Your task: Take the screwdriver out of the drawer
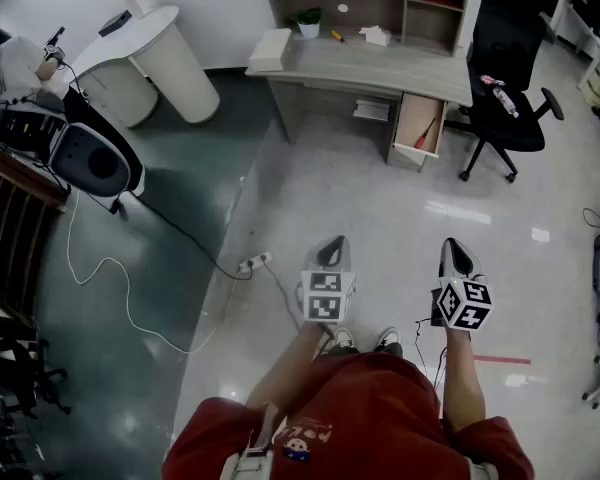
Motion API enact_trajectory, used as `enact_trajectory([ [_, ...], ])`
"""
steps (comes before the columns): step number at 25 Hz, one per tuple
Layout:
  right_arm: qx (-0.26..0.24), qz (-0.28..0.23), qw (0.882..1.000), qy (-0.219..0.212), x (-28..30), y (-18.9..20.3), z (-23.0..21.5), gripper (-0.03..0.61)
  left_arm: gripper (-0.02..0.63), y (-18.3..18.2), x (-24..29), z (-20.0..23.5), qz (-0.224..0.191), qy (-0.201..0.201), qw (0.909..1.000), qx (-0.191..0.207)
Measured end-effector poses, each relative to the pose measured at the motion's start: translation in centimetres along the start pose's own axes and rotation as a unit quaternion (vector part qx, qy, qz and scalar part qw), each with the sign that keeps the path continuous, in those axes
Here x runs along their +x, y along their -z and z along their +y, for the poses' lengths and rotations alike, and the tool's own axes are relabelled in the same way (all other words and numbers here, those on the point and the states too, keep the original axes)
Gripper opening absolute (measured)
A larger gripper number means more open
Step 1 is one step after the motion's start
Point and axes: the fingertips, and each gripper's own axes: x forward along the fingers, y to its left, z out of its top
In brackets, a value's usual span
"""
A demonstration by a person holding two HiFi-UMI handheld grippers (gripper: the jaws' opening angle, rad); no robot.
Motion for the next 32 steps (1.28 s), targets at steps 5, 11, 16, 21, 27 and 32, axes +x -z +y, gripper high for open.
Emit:
enact_trajectory([
  [5,-0.001,0.006,1.0,0.006,0.9,0.8,1.8,0.002,-0.002,0.2,-0.6,2.2,0.0,0.004,1.0,0.005],
  [11,-0.001,0.005,1.0,0.025,1.4,1.7,4.2,0.002,-0.002,0.9,-1.5,5.3,-0.004,0.006,0.9999,0.012],
  [16,0.002,0.004,1.0,0.024,1.9,2.3,5.8,0.002,-0.002,1.6,-1.8,6.7,0.002,0.01,0.9999,0.005],
  [21,0.006,0.01,1.0,0.027,3.3,2.3,6.1,0.0,-0.002,1.4,-0.8,7.6,0.002,0.015,0.9999,-0.003],
  [27,0.012,0.016,1.0,0.023,5.7,1.7,5.0,0.0,-0.002,0.8,1.3,7.9,0.009,0.009,0.9999,-0.007],
  [32,0.02,0.016,0.999,0.019,9.1,1.0,3.1,0.0,-0.002,-0.7,4.9,8.3,0.007,0.006,0.9999,-0.006],
])
